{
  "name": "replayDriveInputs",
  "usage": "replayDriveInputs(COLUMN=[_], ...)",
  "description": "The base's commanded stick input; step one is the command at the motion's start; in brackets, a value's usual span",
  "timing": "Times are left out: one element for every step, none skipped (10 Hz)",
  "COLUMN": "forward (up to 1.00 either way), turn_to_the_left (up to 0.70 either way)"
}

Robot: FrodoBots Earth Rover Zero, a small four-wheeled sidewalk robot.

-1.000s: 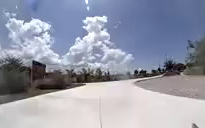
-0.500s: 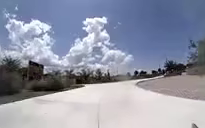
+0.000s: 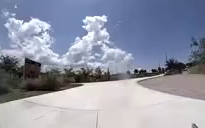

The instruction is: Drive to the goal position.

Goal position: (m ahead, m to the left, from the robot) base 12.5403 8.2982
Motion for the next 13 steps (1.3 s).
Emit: replayDriveInputs(forward=[0.85, 0.85, 0.85, 0.85, 0.85, 0.85, 0.85, 0.85, 0.85, 0.85, 0.85, 0.85, 0.85], turn_to_the_left=[-0.01, -0.01, -0.01, -0.01, -0.01, -0.01, -0.01, -0.01, -0.01, -0.01, -0.01, -0.01, -0.01])
